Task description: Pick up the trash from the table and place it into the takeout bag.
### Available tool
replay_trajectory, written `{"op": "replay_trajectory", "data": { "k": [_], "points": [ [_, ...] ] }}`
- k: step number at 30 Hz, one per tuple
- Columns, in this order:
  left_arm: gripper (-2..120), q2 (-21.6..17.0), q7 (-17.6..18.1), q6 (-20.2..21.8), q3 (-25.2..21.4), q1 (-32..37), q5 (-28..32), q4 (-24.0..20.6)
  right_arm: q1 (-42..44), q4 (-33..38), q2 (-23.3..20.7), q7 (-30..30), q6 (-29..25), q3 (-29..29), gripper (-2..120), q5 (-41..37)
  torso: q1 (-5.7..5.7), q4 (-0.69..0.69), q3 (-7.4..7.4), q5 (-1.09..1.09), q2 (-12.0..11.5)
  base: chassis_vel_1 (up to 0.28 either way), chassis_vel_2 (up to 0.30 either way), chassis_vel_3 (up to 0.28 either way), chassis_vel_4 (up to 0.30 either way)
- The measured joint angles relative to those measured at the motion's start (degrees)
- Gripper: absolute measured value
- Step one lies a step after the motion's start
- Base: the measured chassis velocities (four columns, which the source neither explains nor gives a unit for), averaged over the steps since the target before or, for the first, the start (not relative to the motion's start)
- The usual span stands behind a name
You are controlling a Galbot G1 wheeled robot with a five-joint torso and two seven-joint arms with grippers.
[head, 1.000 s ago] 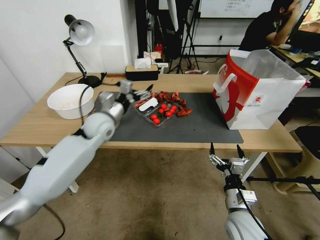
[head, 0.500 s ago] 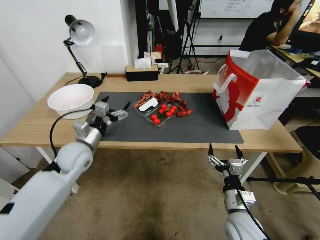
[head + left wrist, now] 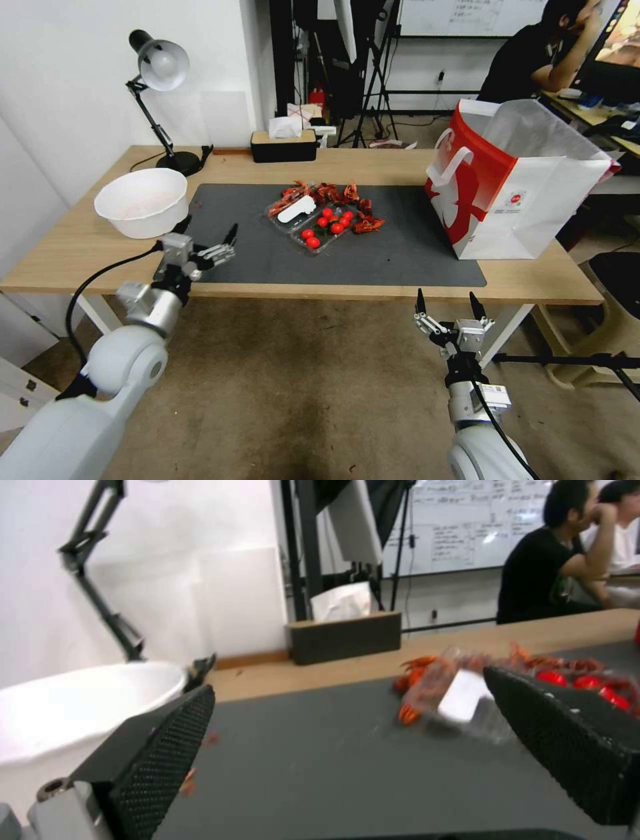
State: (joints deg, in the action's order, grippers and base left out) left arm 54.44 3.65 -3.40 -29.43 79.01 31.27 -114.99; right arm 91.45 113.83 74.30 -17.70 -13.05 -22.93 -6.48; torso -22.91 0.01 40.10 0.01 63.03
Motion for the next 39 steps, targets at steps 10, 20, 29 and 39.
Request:
{"op": "replay_trajectory", "data": {
  "k": [10, 20, 29, 39],
  "points": [
    [100, 4.6, -1.5, -5.2, -4.5, 9.1, -4.1, 0.8, 0.2, 0.3, -0.1, 0.0, 0.0, 0.1, 100, 0.1, -0.01, -0.01, 0.00, -0.01, 0.0, 0.000, 0.000, 0.000, 0.000],
    [100, 6.9, -2.6, -8.3, -5.7, 11.8, -5.8, 1.5, 0.4, 0.5, -0.2, -0.1, -0.1, 0.1, 100, 0.1, 0.00, -0.01, 0.01, -0.01, 0.0, 0.000, 0.000, 0.000, 0.000],
    [100, 8.0, -3.1, -10.8, -6.0, 13.0, -7.6, 2.4, 0.4, 0.5, -0.2, 0.0, -0.2, 0.2, 100, 0.2, -0.01, -0.01, 0.00, -0.01, 0.0, 0.000, 0.000, 0.000, 0.000],
    [100, 8.8, -3.2, -11.5, -5.7, 13.5, -8.0, 3.3, 0.6, 0.3, -0.2, 0.0, -0.2, 0.4, 100, 0.3, 0.00, -0.01, 0.01, -0.01, 0.0, 0.000, 0.000, 0.000, 0.000]
  ]
}}
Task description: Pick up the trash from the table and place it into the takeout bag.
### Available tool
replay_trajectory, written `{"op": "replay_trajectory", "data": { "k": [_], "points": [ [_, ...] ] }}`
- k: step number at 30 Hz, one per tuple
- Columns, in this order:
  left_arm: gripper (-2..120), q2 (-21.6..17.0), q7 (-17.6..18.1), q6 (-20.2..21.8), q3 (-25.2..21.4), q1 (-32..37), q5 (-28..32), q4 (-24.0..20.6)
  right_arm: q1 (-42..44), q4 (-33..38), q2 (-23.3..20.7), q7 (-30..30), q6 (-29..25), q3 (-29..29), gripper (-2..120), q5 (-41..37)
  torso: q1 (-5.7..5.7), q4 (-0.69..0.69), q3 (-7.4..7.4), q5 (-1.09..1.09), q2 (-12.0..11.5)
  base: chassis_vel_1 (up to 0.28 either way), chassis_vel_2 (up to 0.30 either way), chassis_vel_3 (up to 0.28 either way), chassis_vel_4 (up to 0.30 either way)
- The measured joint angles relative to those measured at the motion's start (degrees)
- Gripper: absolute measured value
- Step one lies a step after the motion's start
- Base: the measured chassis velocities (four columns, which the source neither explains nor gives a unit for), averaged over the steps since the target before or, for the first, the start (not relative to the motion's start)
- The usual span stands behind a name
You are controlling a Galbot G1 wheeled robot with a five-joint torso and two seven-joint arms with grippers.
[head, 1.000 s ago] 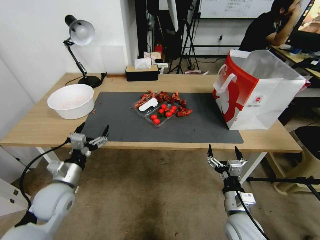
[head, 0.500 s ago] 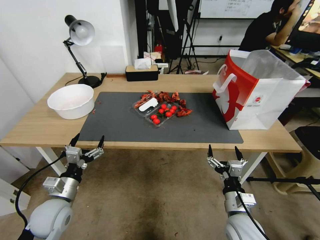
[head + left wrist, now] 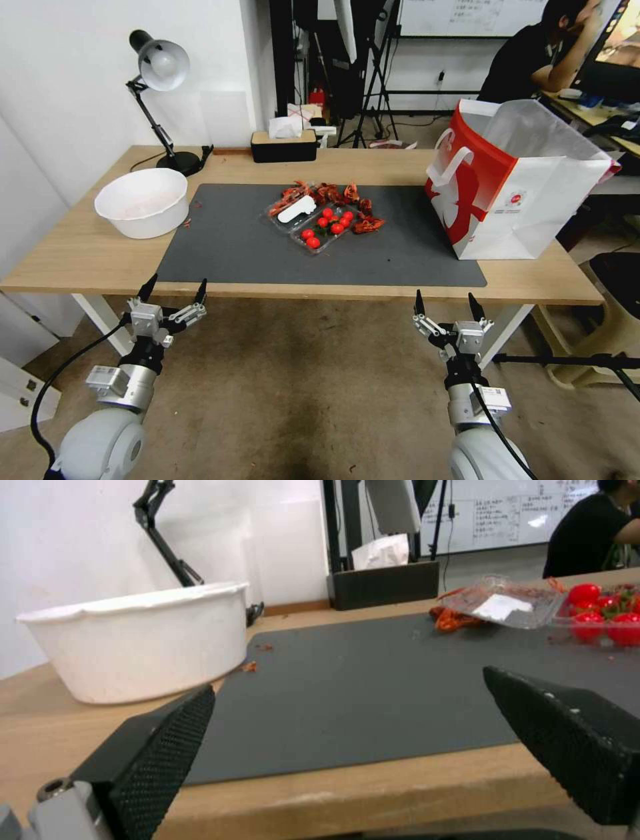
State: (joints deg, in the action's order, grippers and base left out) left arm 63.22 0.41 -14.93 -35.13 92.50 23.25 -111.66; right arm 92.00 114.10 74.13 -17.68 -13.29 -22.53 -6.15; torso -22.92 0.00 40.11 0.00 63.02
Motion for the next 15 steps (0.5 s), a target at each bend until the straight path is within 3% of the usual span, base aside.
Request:
{"op": "replay_trajectory", "data": {
  "k": [15],
  "points": [
    [100, 0.8, -0.2, -1.4, 0.2, 0.4, -0.7, 1.6, 0.0, -0.4, -0.3, 0.3, -0.4, 0.1, 100, 0.0, 0.00, 0.00, 0.00, 0.00, 0.0, 0.000, 0.000, 0.000, 0.000]
  ]
}}
